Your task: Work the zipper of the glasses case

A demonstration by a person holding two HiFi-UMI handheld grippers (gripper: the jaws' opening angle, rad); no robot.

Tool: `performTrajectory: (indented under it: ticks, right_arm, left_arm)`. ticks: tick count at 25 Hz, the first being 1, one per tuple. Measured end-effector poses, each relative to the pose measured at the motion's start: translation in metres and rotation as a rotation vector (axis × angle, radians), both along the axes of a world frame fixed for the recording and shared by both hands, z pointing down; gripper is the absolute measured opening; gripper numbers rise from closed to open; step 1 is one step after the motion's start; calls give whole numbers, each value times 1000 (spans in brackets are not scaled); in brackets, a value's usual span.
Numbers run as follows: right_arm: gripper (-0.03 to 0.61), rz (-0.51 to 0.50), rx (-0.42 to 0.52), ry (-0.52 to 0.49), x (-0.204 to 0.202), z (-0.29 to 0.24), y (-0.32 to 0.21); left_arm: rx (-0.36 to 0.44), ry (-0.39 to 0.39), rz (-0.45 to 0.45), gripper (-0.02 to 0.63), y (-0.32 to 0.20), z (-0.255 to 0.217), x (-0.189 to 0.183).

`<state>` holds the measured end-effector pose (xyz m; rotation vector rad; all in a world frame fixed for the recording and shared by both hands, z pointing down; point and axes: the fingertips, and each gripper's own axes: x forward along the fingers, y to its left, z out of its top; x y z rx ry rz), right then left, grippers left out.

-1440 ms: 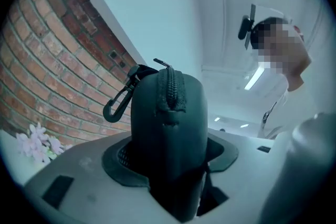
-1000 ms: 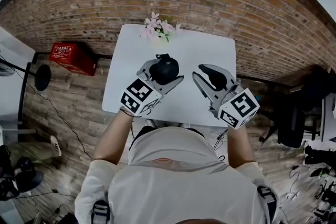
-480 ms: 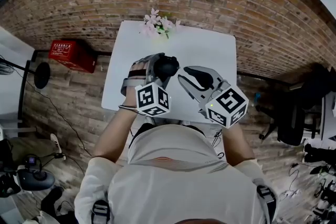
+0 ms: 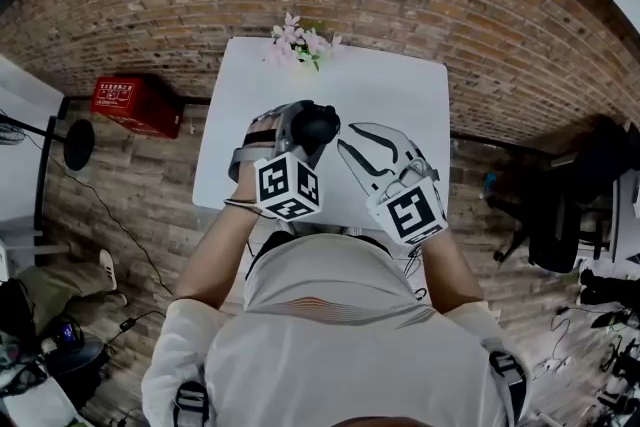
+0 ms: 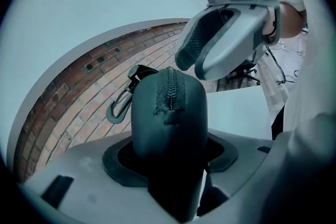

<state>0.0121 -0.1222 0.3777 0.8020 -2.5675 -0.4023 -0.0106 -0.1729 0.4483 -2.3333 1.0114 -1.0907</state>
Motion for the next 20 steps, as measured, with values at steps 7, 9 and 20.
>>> performTrajectory:
  ticks: [7,9,20]
  right_arm:
    - [149,-16,302,250,1,7,0]
    - [149,-19,328,272,0,6,0]
    - [137,-8,340,219,1,2,1]
  left_arm:
    - [-103,39,38,264,8,4,9]
    - [-120,37,40,264,9,5,9]
    - [-158,50,35,264,4,15,9]
